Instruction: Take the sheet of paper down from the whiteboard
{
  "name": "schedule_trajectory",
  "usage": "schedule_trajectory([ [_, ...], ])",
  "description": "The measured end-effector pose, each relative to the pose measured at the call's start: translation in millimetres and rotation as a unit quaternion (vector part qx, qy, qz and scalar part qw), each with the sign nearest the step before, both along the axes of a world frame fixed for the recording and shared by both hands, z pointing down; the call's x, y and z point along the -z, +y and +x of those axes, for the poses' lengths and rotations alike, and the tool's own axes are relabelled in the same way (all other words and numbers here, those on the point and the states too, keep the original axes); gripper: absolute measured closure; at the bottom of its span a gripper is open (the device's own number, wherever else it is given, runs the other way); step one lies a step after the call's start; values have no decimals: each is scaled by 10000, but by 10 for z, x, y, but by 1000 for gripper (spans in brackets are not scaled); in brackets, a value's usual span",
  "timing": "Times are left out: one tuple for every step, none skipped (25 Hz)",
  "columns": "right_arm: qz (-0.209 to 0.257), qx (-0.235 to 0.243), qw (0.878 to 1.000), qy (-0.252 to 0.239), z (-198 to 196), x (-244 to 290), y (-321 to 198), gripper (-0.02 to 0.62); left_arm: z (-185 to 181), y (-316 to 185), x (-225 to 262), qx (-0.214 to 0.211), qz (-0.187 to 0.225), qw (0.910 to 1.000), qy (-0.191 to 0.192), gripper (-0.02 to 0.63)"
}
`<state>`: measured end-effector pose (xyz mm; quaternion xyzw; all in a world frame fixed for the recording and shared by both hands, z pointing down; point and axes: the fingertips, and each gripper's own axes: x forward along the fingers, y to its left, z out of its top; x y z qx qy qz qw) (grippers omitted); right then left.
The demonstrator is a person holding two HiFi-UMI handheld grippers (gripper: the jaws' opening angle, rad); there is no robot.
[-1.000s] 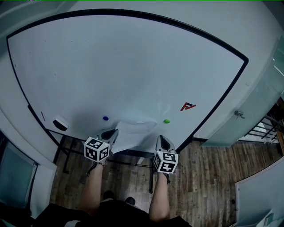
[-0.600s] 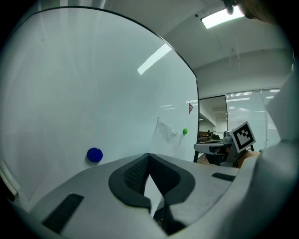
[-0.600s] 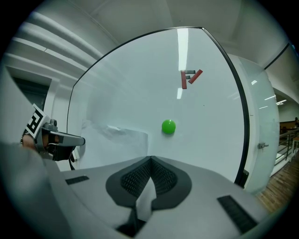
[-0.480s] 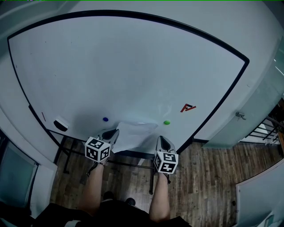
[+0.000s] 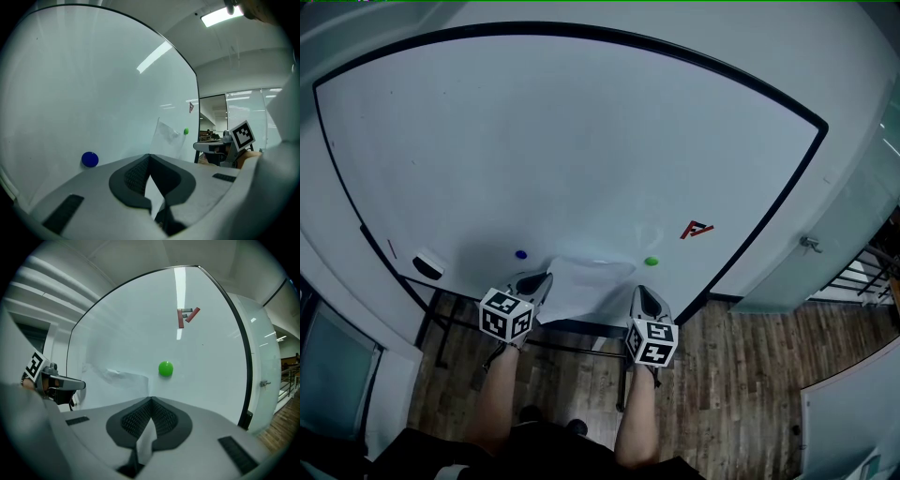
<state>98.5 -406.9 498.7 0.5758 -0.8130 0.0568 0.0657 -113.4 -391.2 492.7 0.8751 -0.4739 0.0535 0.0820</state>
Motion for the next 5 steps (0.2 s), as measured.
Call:
schedule_trajectory([
  [8,1,10000,-10,-1,1,-12,572,-1,-10,1,2,0,10000,-6,586],
  [20,3,10000,-14,-1,7,-25,572,-1,-21,4,5,1,10000,-7,586],
  [31,7,10000,-14,1,15,-37,572,2,-34,11,10,5,10000,-4,586],
  [42,12,10000,-11,3,24,-50,572,5,-48,20,14,11,10000,0,586],
  [52,18,10000,-7,5,34,-62,572,8,-62,31,18,18,10000,4,586],
])
